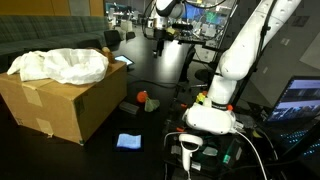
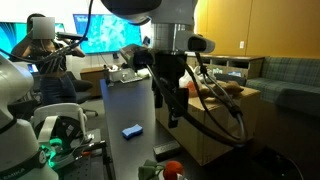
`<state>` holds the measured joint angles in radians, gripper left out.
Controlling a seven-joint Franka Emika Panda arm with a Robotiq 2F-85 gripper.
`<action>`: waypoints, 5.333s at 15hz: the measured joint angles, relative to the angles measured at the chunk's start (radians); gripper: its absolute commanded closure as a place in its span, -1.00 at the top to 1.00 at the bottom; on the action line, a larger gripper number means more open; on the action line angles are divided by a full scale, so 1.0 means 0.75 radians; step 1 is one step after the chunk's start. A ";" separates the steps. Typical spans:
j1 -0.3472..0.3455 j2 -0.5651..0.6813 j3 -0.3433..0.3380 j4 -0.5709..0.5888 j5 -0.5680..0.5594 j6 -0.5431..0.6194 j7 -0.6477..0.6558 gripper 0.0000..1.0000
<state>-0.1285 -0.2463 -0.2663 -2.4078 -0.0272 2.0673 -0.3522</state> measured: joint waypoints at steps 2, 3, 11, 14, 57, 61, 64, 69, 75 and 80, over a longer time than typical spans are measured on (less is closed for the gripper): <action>0.001 0.015 0.023 0.000 0.000 0.003 0.000 1.00; 0.001 0.021 0.033 0.001 0.000 0.006 0.000 1.00; 0.083 0.036 0.144 0.105 0.025 -0.014 0.000 1.00; 0.153 0.049 0.231 0.189 0.066 -0.054 0.059 1.00; 0.470 0.877 0.422 1.002 0.202 -0.200 2.324 1.00; 0.425 0.907 0.402 1.002 0.202 -0.191 2.308 0.48; 0.403 0.917 0.401 1.003 0.202 -0.184 2.253 0.02; 0.371 0.905 0.402 1.008 0.200 -0.192 1.932 -0.72; 0.348 0.796 0.401 0.974 0.130 -0.320 1.518 -0.96; 0.322 0.537 0.400 0.819 0.043 -0.425 1.167 -0.96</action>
<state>0.1126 0.1566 0.0335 -1.7938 0.0047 1.7487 0.5229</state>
